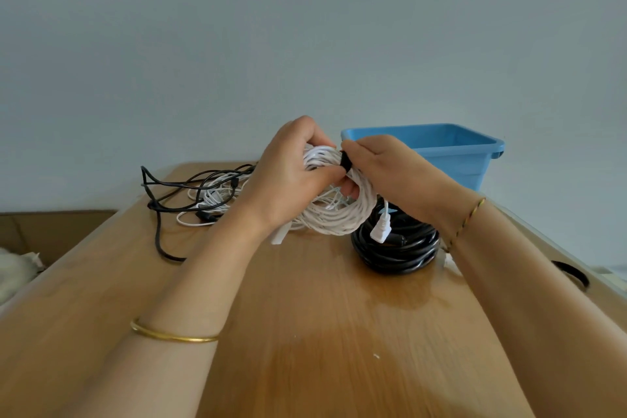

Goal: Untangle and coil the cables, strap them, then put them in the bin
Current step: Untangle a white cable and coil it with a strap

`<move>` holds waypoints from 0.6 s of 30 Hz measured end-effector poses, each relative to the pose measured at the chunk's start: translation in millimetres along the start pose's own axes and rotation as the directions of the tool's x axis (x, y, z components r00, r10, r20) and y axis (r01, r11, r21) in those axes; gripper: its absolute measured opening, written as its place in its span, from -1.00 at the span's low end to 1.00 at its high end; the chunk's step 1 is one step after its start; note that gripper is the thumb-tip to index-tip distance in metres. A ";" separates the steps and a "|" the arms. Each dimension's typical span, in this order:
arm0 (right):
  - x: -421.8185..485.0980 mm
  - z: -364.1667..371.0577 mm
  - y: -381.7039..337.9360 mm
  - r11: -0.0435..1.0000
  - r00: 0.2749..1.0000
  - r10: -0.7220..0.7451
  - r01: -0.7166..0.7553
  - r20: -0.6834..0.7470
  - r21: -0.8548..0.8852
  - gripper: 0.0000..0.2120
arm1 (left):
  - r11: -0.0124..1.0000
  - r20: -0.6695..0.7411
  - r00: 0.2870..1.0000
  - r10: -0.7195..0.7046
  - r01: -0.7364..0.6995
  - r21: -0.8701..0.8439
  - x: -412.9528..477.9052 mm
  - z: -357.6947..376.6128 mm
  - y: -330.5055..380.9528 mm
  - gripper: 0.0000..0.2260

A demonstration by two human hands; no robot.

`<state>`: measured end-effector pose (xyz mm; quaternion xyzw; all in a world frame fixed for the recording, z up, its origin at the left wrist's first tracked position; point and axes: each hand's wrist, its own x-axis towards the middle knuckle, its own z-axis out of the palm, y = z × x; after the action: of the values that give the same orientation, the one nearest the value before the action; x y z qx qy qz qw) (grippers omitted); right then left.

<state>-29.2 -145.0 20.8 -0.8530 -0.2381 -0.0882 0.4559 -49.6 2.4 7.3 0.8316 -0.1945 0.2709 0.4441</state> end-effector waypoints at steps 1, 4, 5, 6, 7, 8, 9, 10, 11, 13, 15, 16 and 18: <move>-0.4 -0.3 1.8 0.999 0.999 0.023 -0.024 0.031 0.031 -0.57 | 1.000 0.009 1.000 -0.003 0.003 0.004 -0.4 0.0 0.5 -0.80; 0.1 2.3 4.9 0.990 0.995 0.069 -0.078 0.077 0.114 -0.55 | 0.999 0.028 0.999 -0.031 0.032 -0.028 -0.6 -1.7 1.5 -0.81; 0.1 3.9 4.0 0.988 0.996 0.062 -0.070 0.064 0.138 -0.55 | 0.997 0.024 0.999 -0.043 0.044 -0.057 -0.1 -2.9 1.2 -0.82; 0.7 5.2 3.0 0.984 0.998 0.049 -0.054 0.038 0.168 -0.56 | 0.994 0.011 0.998 -0.057 0.057 -0.094 0.5 -4.2 1.4 -0.81; 1.1 5.5 1.5 0.977 0.999 0.034 -0.036 0.016 0.208 -0.56 | 0.988 -0.011 0.997 -0.072 0.070 -0.140 1.3 -5.8 1.2 -0.81; 1.9 5.2 0.4 0.966 1.000 0.016 -0.018 0.011 0.259 -0.56 | 0.978 -0.036 0.995 -0.090 0.081 -0.190 2.1 -7.5 1.0 -0.80; 2.6 3.8 1.6 0.952 1.000 -0.002 -0.005 0.021 0.306 -0.56 | 0.967 -0.064 0.992 -0.108 0.091 -0.236 2.9 -8.7 0.8 -0.79; 2.5 1.2 2.5 0.942 0.999 -0.011 -0.003 0.040 0.337 -0.57 | 0.956 -0.093 0.988 -0.127 0.097 -0.278 3.9 -10.1 0.4 -0.79; 1.2 -2.4 3.3 0.943 0.998 -0.004 -0.016 0.060 0.332 -0.61 | 0.941 -0.121 0.982 -0.145 0.099 -0.324 4.7 -11.1 -0.4 -0.78; -2.2 -11.7 6.0 0.971 0.995 0.035 -0.055 0.088 0.231 -0.69 | 0.903 -0.165 0.969 -0.184 0.100 -0.419 5.6 -10.9 -1.7 -0.77; -2.7 -21.9 10.9 0.996 0.997 0.046 -0.051 0.068 0.070 -0.66 | 0.875 -0.196 0.955 -0.225 0.109 -0.471 5.9 -9.0 -2.3 -0.77; -2.8 -25.9 12.2 0.999 0.998 0.040 -0.041 0.050 0.005 -0.63 | 0.862 -0.206 0.948 -0.242 0.113 -0.494 5.9 -7.8 -2.1 -0.77; -3.4 -30.1 10.8 0.999 0.998 0.040 -0.038 0.053 -0.027 -0.58 | 0.827 -0.213 0.937 -0.275 0.118 -0.549 6.0 -6.0 -1.1 -0.79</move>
<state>-24.8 -175.9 28.8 -0.8655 -0.2323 -0.0595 0.4399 -46.0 7.5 13.1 0.6455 -0.1082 0.2751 0.7043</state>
